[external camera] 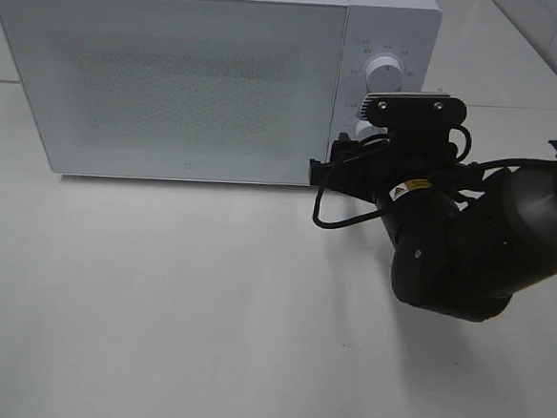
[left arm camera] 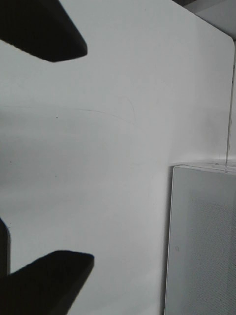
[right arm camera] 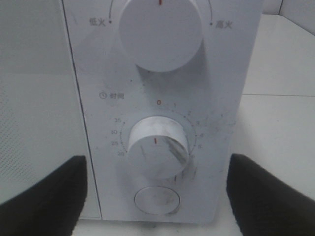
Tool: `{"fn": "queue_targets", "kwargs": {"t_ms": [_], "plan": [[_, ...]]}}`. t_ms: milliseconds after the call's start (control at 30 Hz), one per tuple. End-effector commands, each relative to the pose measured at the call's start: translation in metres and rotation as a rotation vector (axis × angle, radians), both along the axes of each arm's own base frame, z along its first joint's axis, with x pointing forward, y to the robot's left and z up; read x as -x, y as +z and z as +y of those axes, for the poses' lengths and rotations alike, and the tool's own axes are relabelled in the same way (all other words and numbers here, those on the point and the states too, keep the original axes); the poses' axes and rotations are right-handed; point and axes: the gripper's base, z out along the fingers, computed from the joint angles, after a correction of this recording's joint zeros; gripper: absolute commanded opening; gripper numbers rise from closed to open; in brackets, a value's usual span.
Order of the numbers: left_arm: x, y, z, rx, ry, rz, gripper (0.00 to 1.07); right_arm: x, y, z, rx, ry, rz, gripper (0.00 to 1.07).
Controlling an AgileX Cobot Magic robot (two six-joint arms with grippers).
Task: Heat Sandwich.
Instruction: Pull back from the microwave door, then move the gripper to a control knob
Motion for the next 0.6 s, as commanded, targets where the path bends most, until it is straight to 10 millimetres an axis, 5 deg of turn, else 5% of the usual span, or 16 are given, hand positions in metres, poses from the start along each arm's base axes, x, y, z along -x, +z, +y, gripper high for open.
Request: {"fn": "queue_targets", "kwargs": {"t_ms": [33, 600], "plan": [[0.002, 0.0, -0.001, 0.009, -0.004, -0.027, 0.99, -0.006, 0.001, 0.003, -0.012, -0.002, -0.019, 0.76], [0.002, 0.0, -0.001, 0.009, -0.004, -0.027, 0.99, -0.027, -0.008, 0.002, -0.016, -0.056, -0.033, 0.76]]}}
